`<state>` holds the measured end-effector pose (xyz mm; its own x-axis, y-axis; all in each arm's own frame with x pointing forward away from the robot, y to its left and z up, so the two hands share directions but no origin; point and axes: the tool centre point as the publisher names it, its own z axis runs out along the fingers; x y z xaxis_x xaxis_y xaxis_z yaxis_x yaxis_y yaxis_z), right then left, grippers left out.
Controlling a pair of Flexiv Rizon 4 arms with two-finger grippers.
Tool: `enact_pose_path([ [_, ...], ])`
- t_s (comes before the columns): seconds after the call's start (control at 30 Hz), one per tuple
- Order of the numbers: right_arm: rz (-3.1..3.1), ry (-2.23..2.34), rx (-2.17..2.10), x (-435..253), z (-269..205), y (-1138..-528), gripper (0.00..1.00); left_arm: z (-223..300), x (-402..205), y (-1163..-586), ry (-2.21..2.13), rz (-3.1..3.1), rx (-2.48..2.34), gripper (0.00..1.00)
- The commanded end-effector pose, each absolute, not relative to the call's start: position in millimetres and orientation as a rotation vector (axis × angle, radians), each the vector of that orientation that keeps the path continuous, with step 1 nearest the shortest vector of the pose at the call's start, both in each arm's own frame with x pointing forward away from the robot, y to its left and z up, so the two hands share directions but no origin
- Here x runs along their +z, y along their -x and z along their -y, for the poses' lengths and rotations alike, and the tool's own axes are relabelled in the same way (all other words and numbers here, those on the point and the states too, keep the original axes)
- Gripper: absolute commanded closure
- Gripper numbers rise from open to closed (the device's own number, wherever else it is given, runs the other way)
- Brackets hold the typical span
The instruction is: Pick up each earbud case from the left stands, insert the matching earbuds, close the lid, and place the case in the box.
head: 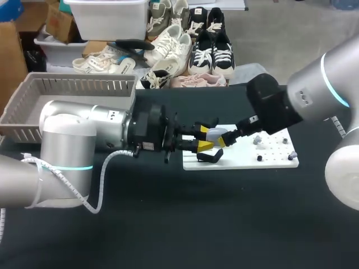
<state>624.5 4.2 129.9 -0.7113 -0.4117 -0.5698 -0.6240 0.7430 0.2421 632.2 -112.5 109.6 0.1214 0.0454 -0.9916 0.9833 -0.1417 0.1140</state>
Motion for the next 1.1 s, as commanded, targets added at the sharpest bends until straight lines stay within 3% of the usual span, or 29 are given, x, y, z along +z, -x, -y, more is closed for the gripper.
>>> enact_pose_path([
  [0.03, -2.462, 0.789, 0.588, 128.9, -6.4, -628.8, 0.00, 112.9, 109.0, -633.1, -1.404, -1.089, -1.196, 1.00],
  [1.1, -2.473, 0.751, 0.553, 133.3, -4.2, -635.1, 0.00, 112.9, 109.0, -633.1, -1.404, -1.089, -1.196, 1.00],
])
